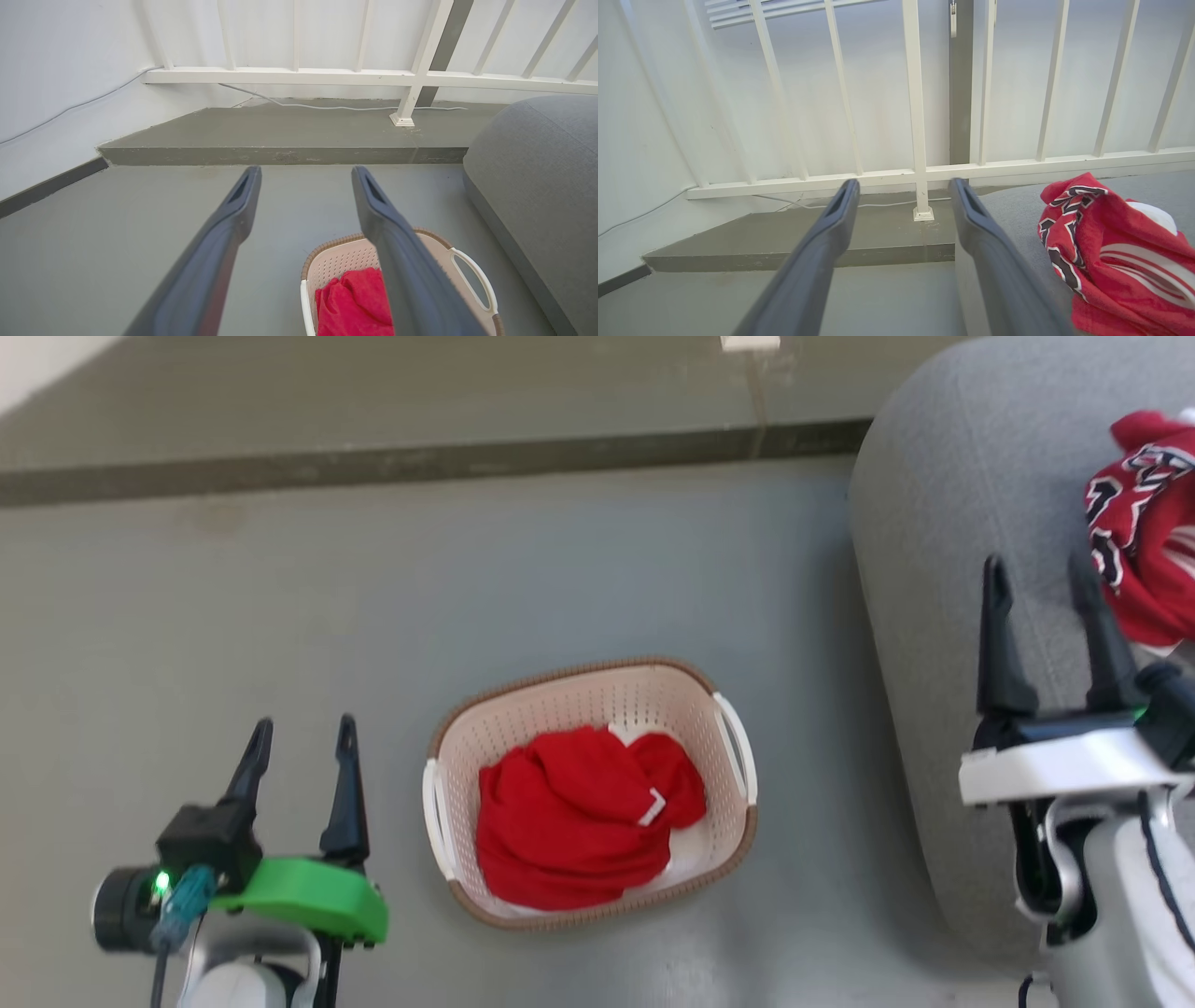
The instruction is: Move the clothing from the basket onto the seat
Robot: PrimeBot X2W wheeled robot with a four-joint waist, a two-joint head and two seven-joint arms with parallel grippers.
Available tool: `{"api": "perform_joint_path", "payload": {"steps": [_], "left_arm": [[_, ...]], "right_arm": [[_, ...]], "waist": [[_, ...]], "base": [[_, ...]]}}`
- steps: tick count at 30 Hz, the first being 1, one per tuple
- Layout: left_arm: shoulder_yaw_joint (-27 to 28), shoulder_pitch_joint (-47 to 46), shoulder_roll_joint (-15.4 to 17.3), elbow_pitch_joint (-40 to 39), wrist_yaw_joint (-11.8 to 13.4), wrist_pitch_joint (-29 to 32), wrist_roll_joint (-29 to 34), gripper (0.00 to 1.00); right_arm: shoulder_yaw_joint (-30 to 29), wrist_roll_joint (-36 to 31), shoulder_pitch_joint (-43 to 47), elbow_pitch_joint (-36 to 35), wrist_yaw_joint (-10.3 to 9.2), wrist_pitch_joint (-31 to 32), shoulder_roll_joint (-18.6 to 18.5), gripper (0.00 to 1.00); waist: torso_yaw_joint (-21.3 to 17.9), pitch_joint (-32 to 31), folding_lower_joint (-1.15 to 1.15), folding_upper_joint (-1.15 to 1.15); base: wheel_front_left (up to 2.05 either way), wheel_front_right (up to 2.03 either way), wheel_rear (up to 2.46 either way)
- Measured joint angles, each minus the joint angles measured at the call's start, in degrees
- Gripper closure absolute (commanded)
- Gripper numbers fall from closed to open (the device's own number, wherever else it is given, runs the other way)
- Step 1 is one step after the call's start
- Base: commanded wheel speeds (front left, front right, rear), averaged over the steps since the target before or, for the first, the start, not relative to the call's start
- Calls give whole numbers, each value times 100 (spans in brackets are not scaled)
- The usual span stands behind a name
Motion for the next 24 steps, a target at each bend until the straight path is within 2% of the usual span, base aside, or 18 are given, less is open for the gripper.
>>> {"api": "perform_joint_path", "payload": {"steps": [7, 24], "left_arm": [[-267, -526, 26, 218, -110, 245, 94, 0], [-1314, -2158, 58, 1323, -791, 922, 823, 0]], "right_arm": [[-51, 0, -446, -158, -5, 48, -31, 0], [-76, -15, -1579, -557, -4, 194, -152, 0]], "waist": [[-16, 528, 0, 0], [-84, 1902, 1, 0]], "base": [[0, 0, 0], [0, 0, 0]]}}
